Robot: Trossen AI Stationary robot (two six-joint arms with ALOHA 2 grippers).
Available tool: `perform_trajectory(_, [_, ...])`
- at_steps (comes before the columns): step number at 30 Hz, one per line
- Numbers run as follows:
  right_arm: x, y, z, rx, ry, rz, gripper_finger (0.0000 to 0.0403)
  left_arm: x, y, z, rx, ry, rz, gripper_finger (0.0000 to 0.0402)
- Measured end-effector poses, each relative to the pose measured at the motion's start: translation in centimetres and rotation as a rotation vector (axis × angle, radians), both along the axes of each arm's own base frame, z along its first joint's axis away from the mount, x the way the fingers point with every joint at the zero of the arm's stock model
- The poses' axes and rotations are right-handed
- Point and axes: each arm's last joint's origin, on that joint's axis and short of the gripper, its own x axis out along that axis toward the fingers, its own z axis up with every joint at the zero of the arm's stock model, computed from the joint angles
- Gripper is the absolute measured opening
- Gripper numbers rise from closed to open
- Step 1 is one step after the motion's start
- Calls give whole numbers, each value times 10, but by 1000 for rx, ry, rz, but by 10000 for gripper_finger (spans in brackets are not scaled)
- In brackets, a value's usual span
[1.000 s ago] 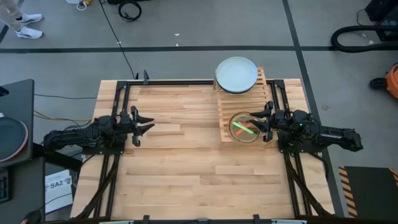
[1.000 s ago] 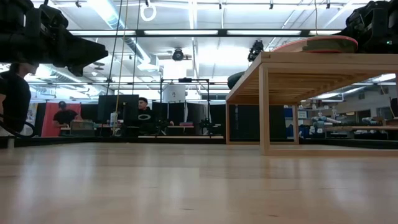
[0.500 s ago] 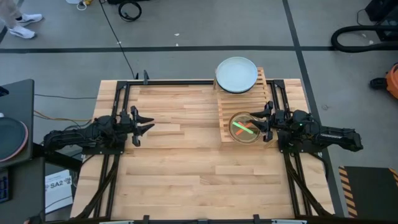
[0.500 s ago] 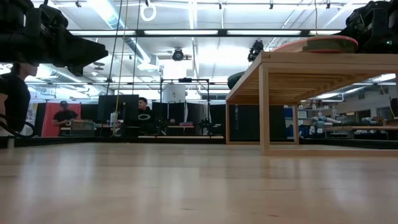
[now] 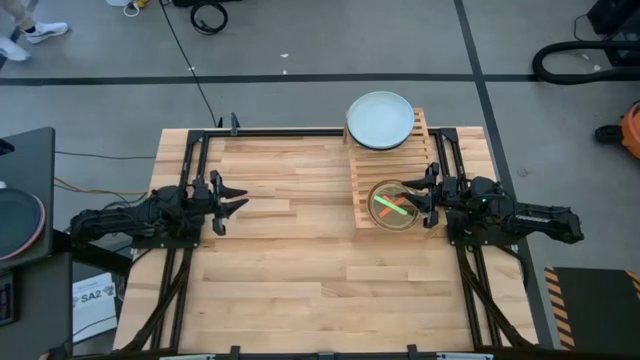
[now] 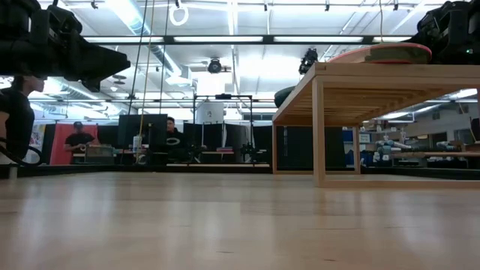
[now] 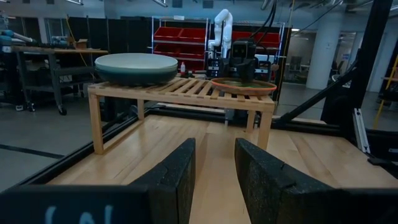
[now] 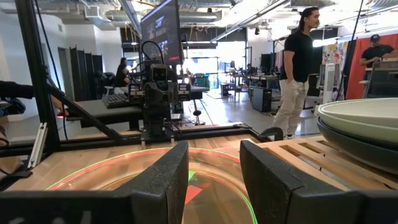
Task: Place and stack plates onto a shelf
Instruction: Return to Home Position
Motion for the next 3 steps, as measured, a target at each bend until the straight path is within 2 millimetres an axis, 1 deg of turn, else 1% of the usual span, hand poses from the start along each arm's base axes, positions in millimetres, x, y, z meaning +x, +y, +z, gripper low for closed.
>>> perform_trajectory(3, [0, 0, 0, 0, 0, 0, 150, 0, 0, 0, 0, 0, 0, 118])
